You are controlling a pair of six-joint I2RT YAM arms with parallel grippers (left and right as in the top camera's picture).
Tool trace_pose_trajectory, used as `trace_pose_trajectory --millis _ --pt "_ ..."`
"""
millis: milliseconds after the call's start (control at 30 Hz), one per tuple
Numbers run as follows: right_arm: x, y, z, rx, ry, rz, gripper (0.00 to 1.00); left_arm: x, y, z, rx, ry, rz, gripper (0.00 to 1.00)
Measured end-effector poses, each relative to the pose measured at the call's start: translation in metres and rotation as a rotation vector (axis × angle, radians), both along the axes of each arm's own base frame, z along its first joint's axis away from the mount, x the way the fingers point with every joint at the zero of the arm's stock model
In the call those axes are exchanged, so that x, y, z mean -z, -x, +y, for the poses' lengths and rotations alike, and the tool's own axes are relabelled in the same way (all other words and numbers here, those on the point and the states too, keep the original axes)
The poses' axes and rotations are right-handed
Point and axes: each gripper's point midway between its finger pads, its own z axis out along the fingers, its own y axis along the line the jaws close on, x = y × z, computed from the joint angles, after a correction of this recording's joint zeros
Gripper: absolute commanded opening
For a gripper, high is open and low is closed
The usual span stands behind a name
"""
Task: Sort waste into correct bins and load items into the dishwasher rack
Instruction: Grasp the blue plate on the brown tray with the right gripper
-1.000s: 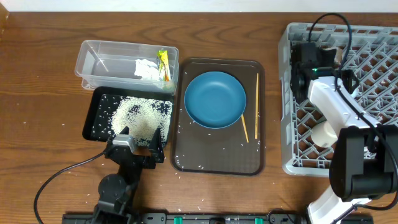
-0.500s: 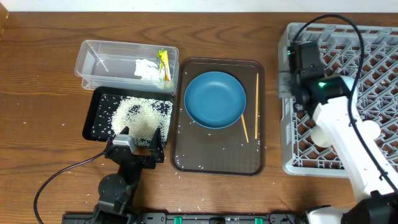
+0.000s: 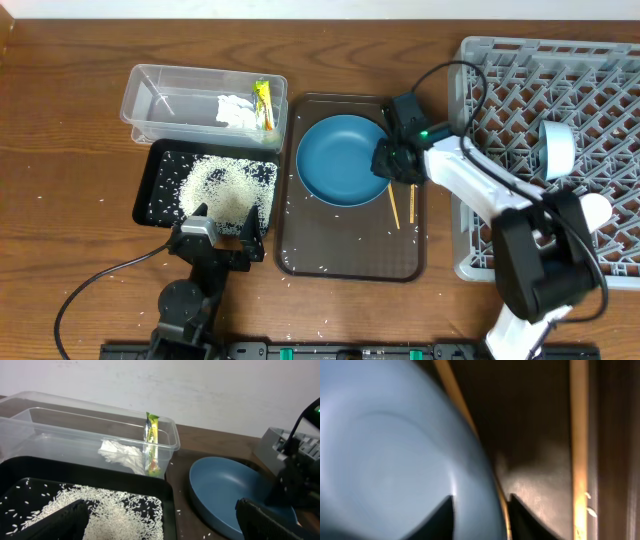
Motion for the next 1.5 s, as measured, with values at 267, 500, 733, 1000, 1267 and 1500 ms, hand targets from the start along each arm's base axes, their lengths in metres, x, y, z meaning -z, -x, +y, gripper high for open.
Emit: trace_pose_trajectory --millis 267,500,733,1000,1267,1500 --pt "-0.005 0.012 -0.009 0.044 -0.011 0.057 0.01 0.000 0.000 0.000 0.000 0.000 0.000 0.96" --pt "-0.097 0.002 -0.072 0.052 0.190 -0.206 0.01 0.000 0.000 0.000 0.000 0.000 0.000 0.96" --pt "-0.249 0.022 -0.179 0.258 0.689 -0.616 0.01 0.000 0.000 0.000 0.000 0.000 0.000 0.97" --pt "-0.314 0.054 -0.288 0.605 1.253 -0.574 0.01 0.000 0.000 0.000 0.000 0.000 0.000 0.96" --pt "-0.291 0.061 -0.372 0.669 1.492 -0.240 0.01 0.000 0.000 0.000 0.000 0.000 0.000 0.96" --pt "-0.254 0.046 -0.390 0.565 1.538 -0.078 0.01 0.000 0.000 0.000 0.000 0.000 0.000 0.96"
